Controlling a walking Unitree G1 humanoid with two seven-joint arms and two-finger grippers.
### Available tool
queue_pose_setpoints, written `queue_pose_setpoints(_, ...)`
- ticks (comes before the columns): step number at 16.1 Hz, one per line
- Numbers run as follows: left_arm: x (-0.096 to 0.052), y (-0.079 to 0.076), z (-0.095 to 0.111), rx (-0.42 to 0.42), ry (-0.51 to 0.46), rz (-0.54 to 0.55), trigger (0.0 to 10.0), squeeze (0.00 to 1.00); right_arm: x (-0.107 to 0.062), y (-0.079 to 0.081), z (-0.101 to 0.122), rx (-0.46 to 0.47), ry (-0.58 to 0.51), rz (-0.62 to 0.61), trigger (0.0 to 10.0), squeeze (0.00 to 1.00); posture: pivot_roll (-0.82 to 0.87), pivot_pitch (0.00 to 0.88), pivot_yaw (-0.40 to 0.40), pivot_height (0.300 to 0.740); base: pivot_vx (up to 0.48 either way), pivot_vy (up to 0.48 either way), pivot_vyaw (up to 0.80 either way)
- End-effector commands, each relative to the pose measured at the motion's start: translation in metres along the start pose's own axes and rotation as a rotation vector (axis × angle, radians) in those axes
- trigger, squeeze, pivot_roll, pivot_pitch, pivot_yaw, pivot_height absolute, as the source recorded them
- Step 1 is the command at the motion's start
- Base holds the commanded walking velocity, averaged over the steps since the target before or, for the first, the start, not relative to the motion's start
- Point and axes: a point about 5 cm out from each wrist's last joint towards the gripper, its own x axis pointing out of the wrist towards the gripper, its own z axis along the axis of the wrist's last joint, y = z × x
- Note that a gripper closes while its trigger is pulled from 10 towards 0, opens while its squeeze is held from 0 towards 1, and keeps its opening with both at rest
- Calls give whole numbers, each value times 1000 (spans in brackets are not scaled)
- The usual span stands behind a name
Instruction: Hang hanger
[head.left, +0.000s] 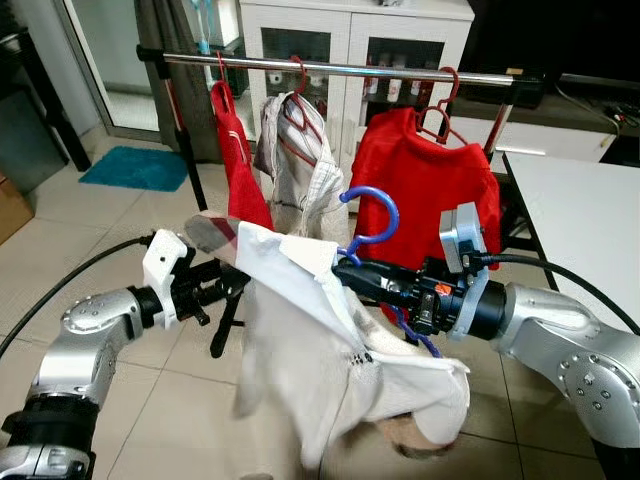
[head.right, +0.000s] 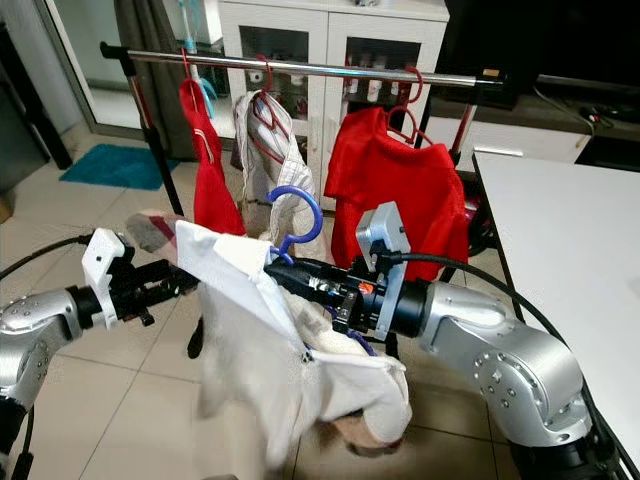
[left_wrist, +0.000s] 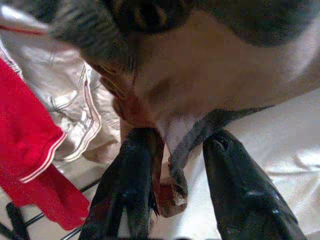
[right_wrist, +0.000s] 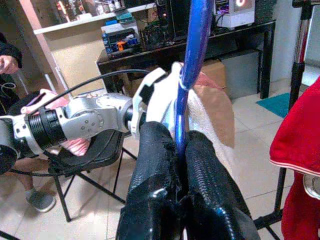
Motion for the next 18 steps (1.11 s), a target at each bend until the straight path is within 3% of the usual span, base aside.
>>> queue_pose_setpoints(1,1,1,3,2,-17,-4,0,0,-1,3,9,-28,-22,19,10000,0,-13,0,24,740,0,0,0)
queue_pose_setpoints(3,2,3,3,6,-22,5,0,0,-1,3,9,-28,-23,15,10000,0,-15,0,26,740,0,0,0)
queue_pose_setpoints(8,-2,15,12,-75,-159,113,0,0,-4,-3,9,-28,-34,-46,10000,0,-20,0,35,740,0,0,0)
queue_pose_setpoints(9,-7,17,12,-145,-232,168,0,0,-5,-9,10,-29,-43,-88,10000,0,-20,0,36,740,0,0,0)
queue_pose_setpoints(11,-11,18,12,-201,-287,199,0,0,-6,-13,10,-31,-52,-126,10000,0,-19,0,35,740,0,0,0)
queue_pose_setpoints(15,-28,31,0,-515,-531,426,0,0,-12,-28,17,-17,-107,-216,10000,0,-13,0,30,740,0,0,0)
queue_pose_setpoints(16,-28,31,0,-515,-531,426,0,0,-12,-28,17,-17,-107,-216,10000,0,-13,0,30,740,0,0,0)
queue_pose_setpoints(17,-37,41,-8,-605,-574,563,0,0,-15,-31,18,-15,-116,-228,10000,0,-16,0,34,740,0,0,0)
queue_pose_setpoints(18,-39,43,-10,-614,-572,591,0,0,-15,-31,19,-15,-118,-230,10000,0,-16,0,34,740,0,0,0)
